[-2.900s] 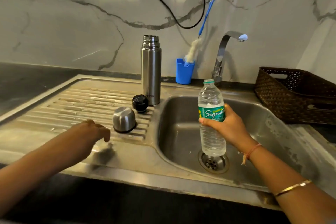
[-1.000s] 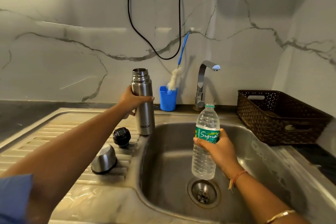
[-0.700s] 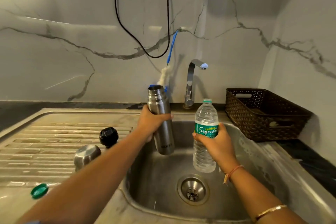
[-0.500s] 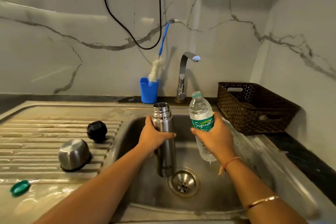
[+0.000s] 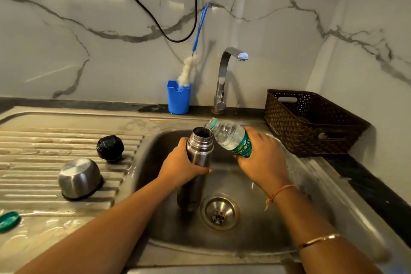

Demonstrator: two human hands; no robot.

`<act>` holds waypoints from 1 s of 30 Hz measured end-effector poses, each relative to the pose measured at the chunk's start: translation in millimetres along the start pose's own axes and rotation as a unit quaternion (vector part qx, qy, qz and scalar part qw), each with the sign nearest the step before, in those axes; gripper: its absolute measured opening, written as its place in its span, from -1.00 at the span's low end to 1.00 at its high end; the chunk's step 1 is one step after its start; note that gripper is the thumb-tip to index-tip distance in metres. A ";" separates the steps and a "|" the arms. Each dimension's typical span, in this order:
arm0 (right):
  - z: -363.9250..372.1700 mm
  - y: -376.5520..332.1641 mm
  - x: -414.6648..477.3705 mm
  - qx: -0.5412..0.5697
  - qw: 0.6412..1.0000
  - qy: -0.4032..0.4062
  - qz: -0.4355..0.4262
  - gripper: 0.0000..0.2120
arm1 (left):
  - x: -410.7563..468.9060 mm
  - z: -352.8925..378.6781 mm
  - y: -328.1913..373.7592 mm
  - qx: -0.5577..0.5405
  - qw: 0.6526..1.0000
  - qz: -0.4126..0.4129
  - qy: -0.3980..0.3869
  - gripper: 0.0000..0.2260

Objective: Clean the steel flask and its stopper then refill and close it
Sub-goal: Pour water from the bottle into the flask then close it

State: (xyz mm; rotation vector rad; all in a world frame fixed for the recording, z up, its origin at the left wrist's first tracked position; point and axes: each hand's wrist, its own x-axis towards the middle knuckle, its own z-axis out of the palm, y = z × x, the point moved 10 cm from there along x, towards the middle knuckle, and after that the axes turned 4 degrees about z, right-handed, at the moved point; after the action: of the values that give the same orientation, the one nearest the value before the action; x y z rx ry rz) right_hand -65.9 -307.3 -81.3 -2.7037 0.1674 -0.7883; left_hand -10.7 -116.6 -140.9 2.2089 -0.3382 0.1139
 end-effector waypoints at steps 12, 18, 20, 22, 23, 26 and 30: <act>-3.8 -1.0 -0.4 -0.031 0.999 0.017 -0.003 -0.35 | -7.2 -7.7 5.5 0.006 1.000 -0.011 0.016 -0.36; -9.5 -5.4 -1.6 -0.040 0.998 0.039 -0.025 -0.36 | -12.7 -11.6 2.9 0.016 0.999 -0.031 0.024 -0.38; -9.7 -7.4 -2.4 -0.041 0.998 0.043 -0.033 -0.36 | -15.2 -12.7 -2.4 0.016 0.999 -0.042 0.028 -0.39; -7.9 -8.7 -3.1 -0.042 0.998 0.040 -0.037 -0.36 | -17.7 -13.6 -8.2 0.018 0.998 -0.051 0.031 -0.41; -7.3 -8.9 -3.3 -0.043 0.998 0.039 -0.038 -0.36 | -18.6 -13.9 -10.1 0.019 0.998 -0.054 0.030 -0.41; -5.6 -9.5 -3.4 -0.051 0.997 0.043 -0.046 -0.36 | -18.9 -15.8 -13.3 0.023 0.998 -0.053 0.025 -0.41; -9.1 -11.5 -5.7 -0.054 0.994 0.069 -0.058 -0.37 | -18.2 -20.2 -15.2 0.029 0.998 -0.041 0.022 -0.39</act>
State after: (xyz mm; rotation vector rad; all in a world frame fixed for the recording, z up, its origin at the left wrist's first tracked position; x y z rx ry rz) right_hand -75.3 -297.8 -73.1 -2.7804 0.0858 -1.0304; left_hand -23.0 -88.1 -143.7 2.2705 -0.2214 0.1295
